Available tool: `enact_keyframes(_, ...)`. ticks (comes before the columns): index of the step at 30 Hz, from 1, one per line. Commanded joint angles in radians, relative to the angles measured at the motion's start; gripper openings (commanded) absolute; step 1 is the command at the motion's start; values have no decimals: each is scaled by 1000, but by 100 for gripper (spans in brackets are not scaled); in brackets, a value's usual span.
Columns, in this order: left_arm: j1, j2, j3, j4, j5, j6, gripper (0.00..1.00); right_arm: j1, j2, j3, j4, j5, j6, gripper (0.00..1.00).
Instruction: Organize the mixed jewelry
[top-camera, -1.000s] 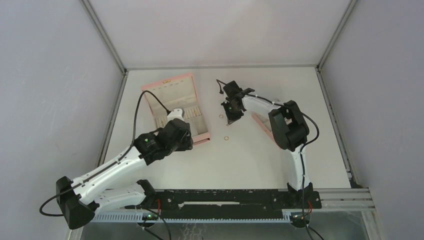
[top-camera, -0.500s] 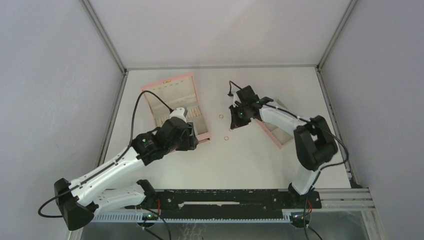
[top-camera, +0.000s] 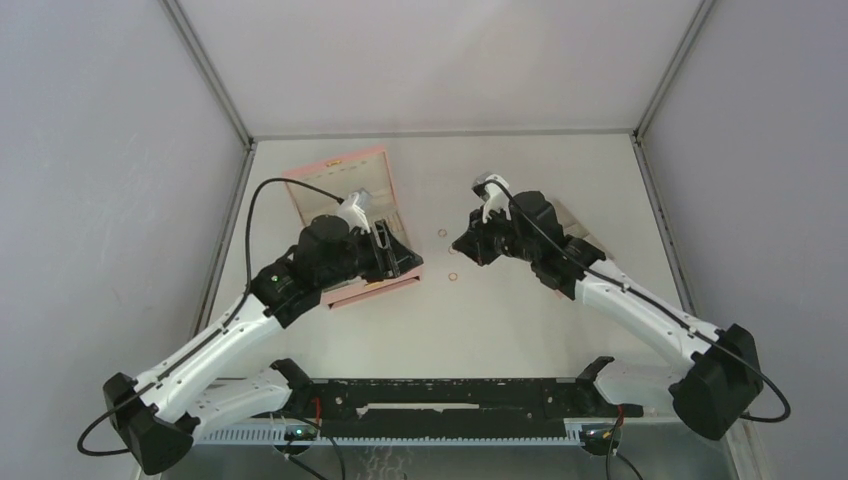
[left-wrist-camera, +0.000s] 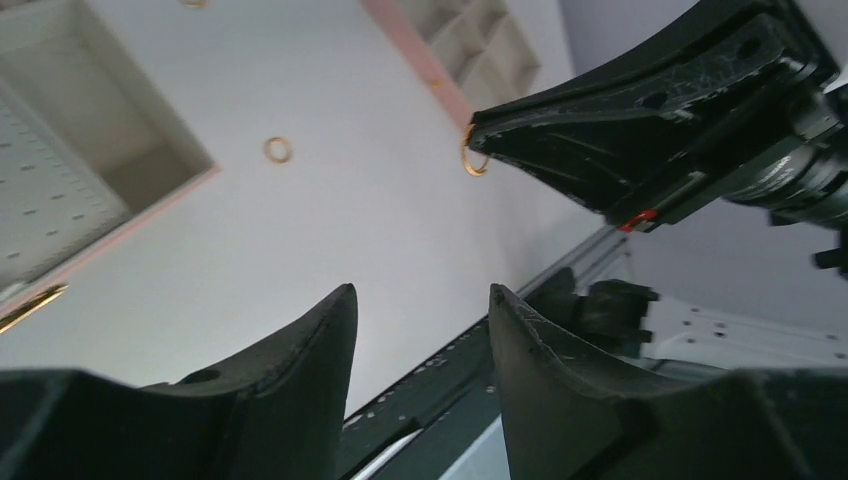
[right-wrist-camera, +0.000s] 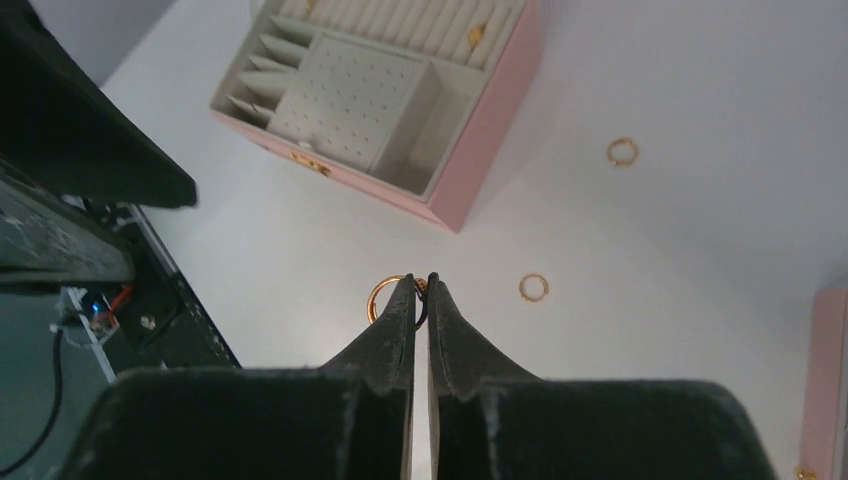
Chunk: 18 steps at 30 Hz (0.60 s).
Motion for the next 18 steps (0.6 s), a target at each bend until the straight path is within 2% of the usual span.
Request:
enact_keyframes(1, 2, 9, -60, 285, 151, -160, 56, 47, -75, -29, 157, 127, 139, 0)
enact_keyframes(4, 0, 58, -89, 388, 198, -213, 54, 82, -93, -28, 164, 195, 209, 0)
enact_keyframes(8, -2, 68, -113, 437, 178, -235, 52, 126, -121, -40, 166, 268, 282, 0)
enact_keyframes(14, 0, 85, -113, 438, 159, -246, 44, 143, -164, -75, 182, 294, 354, 0)
enact_keyframes(18, 0, 87, -141, 531, 161, -282, 40, 148, -175, -85, 178, 299, 363, 0)
